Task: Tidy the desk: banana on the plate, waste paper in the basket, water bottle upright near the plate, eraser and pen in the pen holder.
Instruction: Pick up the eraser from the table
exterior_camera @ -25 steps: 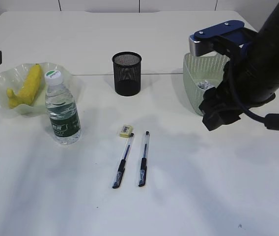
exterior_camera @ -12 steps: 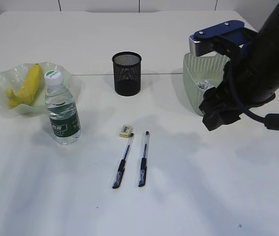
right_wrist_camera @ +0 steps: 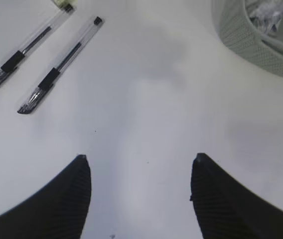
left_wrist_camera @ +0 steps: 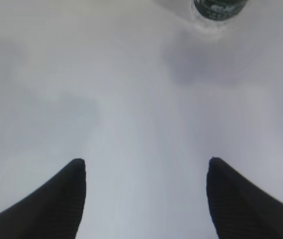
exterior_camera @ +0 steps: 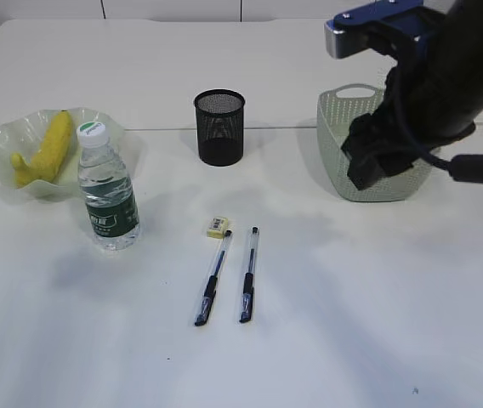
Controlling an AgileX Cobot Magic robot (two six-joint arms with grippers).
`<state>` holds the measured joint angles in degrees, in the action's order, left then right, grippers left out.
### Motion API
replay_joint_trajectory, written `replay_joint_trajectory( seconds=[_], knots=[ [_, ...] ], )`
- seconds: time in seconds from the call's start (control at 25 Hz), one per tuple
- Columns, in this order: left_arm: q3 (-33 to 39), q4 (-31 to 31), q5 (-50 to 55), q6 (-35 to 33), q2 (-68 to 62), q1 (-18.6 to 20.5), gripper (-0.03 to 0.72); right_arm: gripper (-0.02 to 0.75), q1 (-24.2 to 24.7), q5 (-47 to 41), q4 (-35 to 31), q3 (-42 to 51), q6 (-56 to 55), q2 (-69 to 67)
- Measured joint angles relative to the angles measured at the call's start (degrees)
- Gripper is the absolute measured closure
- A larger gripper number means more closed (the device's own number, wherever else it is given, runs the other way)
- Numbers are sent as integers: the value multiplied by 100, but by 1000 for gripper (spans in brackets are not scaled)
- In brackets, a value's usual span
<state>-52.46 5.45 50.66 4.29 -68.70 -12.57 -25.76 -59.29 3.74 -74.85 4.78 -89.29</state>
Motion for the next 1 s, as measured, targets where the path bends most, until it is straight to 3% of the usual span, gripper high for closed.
replay_joint_trajectory(
  seconds=[0.48,0.8,1.0],
  knots=[
    [0,-440,448,-275,0,0,159,269,0,-993,-374,-2613,587,-1827],
    [122,-1291,484,-486,0,0,161,278,-301,-902,-476,-3087,1193,-2658],
    [303,-1363,611,-538,0,0,161,280,-533,-338,-552,-3184,1427,-2919]
  ],
)
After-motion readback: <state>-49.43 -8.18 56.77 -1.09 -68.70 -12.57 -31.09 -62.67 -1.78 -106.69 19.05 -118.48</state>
